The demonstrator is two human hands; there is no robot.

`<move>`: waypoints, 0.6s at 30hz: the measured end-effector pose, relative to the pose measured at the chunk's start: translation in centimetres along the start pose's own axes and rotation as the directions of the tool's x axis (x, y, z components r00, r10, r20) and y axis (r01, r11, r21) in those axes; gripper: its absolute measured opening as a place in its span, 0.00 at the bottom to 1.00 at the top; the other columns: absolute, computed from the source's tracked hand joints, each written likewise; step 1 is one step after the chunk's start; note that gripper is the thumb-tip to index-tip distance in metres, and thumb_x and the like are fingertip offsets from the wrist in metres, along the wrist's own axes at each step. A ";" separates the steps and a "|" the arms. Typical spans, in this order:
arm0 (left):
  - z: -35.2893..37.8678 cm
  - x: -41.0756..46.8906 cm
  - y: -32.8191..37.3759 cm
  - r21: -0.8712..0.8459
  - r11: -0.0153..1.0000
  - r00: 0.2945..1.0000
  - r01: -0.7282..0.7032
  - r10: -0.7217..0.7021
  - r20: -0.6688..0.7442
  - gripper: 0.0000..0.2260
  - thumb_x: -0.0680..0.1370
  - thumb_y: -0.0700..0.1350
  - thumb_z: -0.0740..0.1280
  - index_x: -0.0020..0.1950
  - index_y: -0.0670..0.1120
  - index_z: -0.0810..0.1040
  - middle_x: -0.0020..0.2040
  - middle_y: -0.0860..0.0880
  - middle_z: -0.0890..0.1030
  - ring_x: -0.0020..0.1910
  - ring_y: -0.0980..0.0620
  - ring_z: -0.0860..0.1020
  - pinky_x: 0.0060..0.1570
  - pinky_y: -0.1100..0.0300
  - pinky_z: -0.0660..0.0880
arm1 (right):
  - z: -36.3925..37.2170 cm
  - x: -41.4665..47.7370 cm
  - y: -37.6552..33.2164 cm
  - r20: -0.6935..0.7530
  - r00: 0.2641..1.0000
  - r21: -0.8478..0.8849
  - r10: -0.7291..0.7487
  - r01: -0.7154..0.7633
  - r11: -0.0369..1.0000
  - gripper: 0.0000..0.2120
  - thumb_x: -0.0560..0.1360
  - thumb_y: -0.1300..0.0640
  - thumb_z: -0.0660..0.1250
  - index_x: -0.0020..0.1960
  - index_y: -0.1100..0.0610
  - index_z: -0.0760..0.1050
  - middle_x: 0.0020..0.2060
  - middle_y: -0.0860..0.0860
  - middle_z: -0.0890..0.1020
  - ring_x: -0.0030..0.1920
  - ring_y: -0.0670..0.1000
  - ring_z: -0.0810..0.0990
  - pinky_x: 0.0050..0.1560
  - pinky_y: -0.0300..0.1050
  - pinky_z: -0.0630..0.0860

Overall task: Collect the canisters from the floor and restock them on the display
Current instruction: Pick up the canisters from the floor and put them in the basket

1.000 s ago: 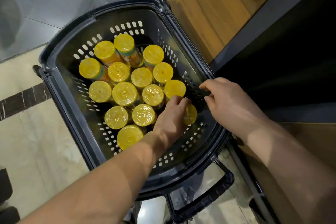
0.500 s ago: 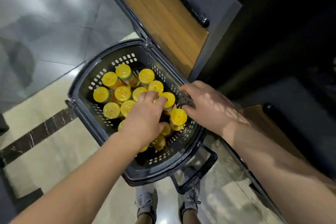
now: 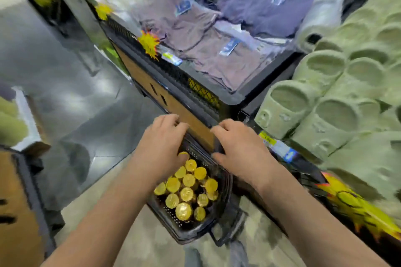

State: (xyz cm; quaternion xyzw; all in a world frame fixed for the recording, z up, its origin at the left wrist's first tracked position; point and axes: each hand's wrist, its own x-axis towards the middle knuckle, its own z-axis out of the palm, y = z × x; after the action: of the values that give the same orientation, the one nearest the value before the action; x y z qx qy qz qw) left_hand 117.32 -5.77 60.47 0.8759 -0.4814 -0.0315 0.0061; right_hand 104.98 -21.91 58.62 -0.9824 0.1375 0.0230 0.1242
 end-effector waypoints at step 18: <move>-16.1 -0.3 13.4 -0.047 0.772 0.755 -0.634 0.606 -0.250 0.29 0.72 0.56 0.75 0.71 0.51 0.73 0.70 0.49 0.70 0.69 0.44 0.69 0.64 0.49 0.69 | -16.2 -20.2 -1.6 -0.425 0.648 0.140 0.633 -0.644 0.752 0.27 0.77 0.45 0.68 0.74 0.49 0.68 0.67 0.51 0.72 0.67 0.56 0.71 0.63 0.52 0.72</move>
State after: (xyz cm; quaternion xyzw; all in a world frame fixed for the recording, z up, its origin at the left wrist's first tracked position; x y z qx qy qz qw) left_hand 106.89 -13.03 77.11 0.6621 -0.7378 0.0388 0.1258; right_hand 86.17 -19.10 76.34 -0.8500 0.4984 -0.1591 0.0614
